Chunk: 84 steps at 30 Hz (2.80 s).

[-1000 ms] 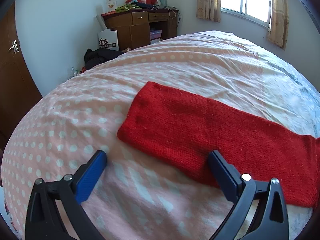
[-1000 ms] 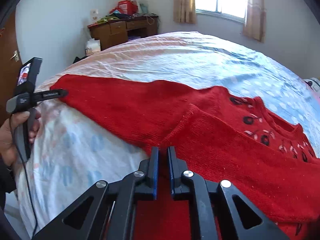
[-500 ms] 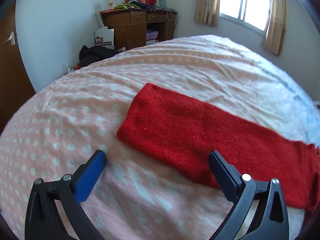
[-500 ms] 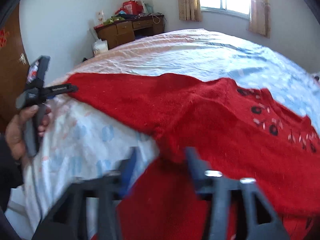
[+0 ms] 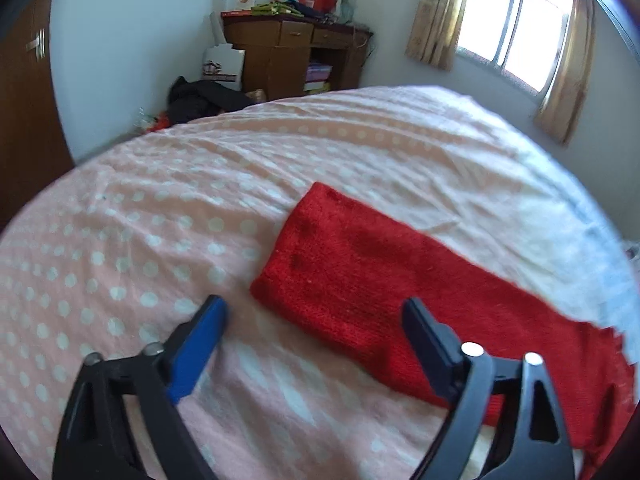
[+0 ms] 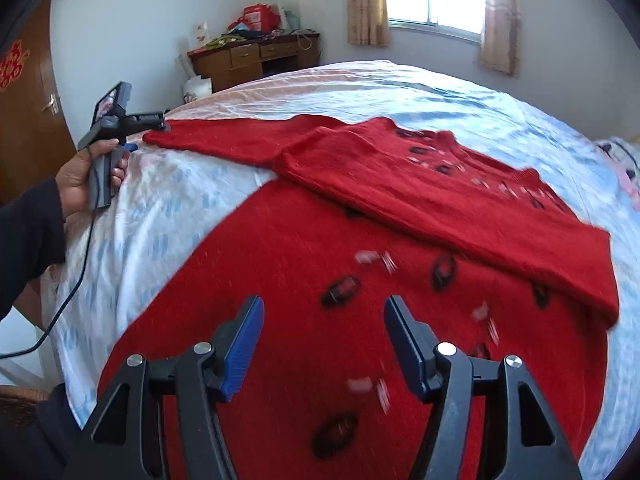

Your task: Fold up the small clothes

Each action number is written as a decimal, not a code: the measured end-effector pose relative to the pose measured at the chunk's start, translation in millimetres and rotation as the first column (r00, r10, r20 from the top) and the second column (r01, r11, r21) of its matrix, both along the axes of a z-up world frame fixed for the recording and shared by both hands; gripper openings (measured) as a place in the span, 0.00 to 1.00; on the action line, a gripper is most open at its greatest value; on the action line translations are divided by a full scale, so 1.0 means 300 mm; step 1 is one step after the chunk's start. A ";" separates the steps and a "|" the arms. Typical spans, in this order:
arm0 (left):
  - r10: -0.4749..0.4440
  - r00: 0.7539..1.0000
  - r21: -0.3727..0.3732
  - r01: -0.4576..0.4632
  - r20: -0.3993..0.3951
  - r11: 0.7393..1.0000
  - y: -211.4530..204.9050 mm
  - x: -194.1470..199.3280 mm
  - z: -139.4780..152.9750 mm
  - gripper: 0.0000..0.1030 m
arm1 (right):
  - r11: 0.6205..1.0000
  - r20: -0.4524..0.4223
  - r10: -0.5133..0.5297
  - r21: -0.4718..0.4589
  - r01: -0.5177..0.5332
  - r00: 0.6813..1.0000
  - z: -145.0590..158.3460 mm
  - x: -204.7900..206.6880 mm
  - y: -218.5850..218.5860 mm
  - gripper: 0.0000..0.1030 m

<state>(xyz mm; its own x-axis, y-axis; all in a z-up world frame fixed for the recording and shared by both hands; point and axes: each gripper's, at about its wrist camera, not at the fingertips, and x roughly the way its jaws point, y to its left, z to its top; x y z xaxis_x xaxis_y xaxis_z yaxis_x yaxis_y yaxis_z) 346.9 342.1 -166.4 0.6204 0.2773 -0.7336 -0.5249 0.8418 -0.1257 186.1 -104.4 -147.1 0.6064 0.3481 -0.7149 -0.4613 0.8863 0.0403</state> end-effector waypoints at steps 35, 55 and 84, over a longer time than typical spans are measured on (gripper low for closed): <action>-0.308 0.886 -0.153 0.377 0.345 0.913 -0.438 -0.043 0.522 0.05 | 0.995 -0.023 -0.096 0.038 0.097 0.995 0.062 -0.181 -0.260 0.62; -0.473 0.753 -0.200 0.605 0.457 0.771 -0.906 -0.038 0.738 0.05 | 0.955 -0.112 -0.197 0.203 0.217 0.974 0.014 -0.311 -0.436 0.65; -0.833 0.545 0.056 0.833 0.095 0.551 -1.773 -0.160 0.336 0.42 | 0.976 -0.188 -0.097 0.173 0.131 0.977 -0.135 -0.338 -0.332 0.67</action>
<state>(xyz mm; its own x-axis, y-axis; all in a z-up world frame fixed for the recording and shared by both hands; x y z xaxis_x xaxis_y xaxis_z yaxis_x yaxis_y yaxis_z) 298.9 -189.7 -65.6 0.6415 -0.3997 -0.6548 0.4275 0.8950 -0.1276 84.6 -204.1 -187.6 0.5189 0.4194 -0.7449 -0.3284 0.9023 0.2793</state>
